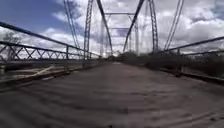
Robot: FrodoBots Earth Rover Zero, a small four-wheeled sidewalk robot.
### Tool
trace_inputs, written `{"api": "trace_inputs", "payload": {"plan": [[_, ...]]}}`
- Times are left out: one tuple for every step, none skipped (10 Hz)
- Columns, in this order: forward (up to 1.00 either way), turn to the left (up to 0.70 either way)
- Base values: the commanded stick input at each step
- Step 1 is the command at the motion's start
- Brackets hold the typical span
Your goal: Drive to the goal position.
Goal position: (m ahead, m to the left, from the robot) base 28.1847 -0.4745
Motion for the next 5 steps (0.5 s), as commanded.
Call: {"api": "trace_inputs", "payload": {"plan": [[1.0,-0.08],[1.0,-0.08],[1.0,-0.08],[1.0,-0.08],[1.0,-0.08]]}}
